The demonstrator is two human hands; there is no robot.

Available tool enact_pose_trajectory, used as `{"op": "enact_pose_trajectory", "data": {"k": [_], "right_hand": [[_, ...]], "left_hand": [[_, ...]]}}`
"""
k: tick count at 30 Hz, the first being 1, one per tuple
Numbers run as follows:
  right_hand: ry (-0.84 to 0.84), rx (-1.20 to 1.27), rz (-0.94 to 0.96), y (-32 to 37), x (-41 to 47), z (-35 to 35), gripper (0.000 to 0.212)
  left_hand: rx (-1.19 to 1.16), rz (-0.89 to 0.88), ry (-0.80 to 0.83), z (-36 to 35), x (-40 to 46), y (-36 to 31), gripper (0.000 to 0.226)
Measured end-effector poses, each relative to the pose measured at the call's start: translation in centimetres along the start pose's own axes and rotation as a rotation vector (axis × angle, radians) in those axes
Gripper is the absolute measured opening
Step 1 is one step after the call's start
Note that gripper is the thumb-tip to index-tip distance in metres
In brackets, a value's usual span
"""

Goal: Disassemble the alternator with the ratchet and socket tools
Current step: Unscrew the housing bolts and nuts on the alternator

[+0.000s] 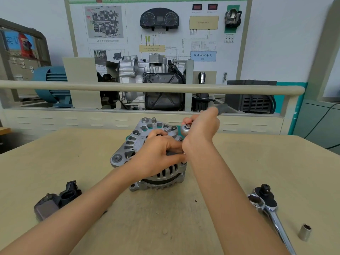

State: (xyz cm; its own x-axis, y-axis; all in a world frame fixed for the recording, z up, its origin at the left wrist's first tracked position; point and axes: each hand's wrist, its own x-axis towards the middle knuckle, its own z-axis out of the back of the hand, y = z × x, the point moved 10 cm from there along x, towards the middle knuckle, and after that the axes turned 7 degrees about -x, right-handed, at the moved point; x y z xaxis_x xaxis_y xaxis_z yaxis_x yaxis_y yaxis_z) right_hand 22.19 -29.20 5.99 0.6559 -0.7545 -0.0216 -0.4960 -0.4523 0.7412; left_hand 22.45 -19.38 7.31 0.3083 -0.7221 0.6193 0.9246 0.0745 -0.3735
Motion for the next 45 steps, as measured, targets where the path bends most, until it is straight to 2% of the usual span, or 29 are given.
{"op": "enact_pose_trajectory", "data": {"k": [2,3,5,8,11,13,15,17,20,22,24,26,28,30,33,35,38,41,43,45], "right_hand": [[0.146,-0.133,-0.047,-0.4,-0.1,-1.4,0.019],[0.225,-0.194,-0.072,-0.7,-0.2,-2.1,0.020],[0.417,-0.311,-0.156,-1.5,-1.1,-3.6,0.023],[0.726,-0.463,-0.303,-3.0,-3.5,-5.1,0.027],[0.831,-0.498,-0.355,-3.3,-4.3,-5.3,0.030],[0.815,-0.479,-0.363,-3.2,-4.3,-5.2,0.029],[0.711,-0.439,-0.346,-3.2,-3.6,-5.0,0.026],[0.509,-0.367,-0.241,-2.6,-2.2,-4.3,0.022],[0.098,-0.146,0.009,-0.2,-0.5,-1.1,0.019],[-0.042,-0.015,0.030,0.1,0.0,0.5,0.020],[-0.020,0.065,-0.055,-0.3,0.3,0.5,0.018],[0.116,-0.001,-0.145,-0.9,0.2,-0.8,0.019],[0.331,-0.204,-0.205,-1.6,-0.6,-2.6,0.025],[0.564,-0.323,-0.289,-2.5,-2.2,-4.2,0.027],[0.755,-0.436,-0.336,-2.9,-3.9,-4.9,0.026],[0.778,-0.430,-0.346,-2.9,-4.2,-5.0,0.027],[0.738,-0.405,-0.341,-2.7,-4.1,-4.9,0.027],[0.681,-0.348,-0.347,-2.7,-3.9,-4.7,0.028],[0.603,-0.317,-0.330,-2.5,-3.3,-4.5,0.029],[0.451,-0.280,-0.272,-2.1,-2.0,-3.7,0.028]], "left_hand": [[0.018,0.017,0.026,-0.3,0.0,0.3,0.012],[0.027,0.019,0.027,-0.3,0.0,0.5,0.009],[0.031,0.016,0.044,-0.4,0.0,0.4,0.014],[-0.003,-0.001,0.065,-0.4,-0.1,0.2,0.010],[0.023,-0.035,0.070,-0.4,-0.1,0.1,0.010],[0.016,-0.029,0.070,-0.4,-0.1,0.0,0.007],[0.005,-0.019,0.051,-0.2,-0.2,0.1,0.007],[0.023,-0.008,0.044,-0.1,-0.2,0.2,0.011],[0.021,0.011,0.005,0.1,-0.2,0.2,0.020],[0.022,0.010,-0.007,0.1,-0.1,0.1,0.031],[0.023,-0.007,-0.001,0.0,-0.2,-0.3,0.025],[0.040,0.008,0.009,-0.1,-0.2,0.0,0.010],[0.069,0.022,0.021,-0.1,-0.2,0.0,0.016],[0.037,0.012,0.039,-0.1,-0.2,-0.1,0.010],[-0.014,-0.005,0.068,-0.2,-0.3,-0.4,0.028],[-0.012,-0.016,0.079,-0.2,-0.3,-0.4,0.031],[0.005,-0.016,0.090,-0.3,-0.3,-0.1,0.012],[0.019,-0.038,0.076,-0.3,-0.2,0.0,0.008],[0.041,-0.047,0.060,-0.2,-0.2,0.1,0.013],[0.061,-0.051,0.057,-0.2,-0.2,0.1,0.017]]}}
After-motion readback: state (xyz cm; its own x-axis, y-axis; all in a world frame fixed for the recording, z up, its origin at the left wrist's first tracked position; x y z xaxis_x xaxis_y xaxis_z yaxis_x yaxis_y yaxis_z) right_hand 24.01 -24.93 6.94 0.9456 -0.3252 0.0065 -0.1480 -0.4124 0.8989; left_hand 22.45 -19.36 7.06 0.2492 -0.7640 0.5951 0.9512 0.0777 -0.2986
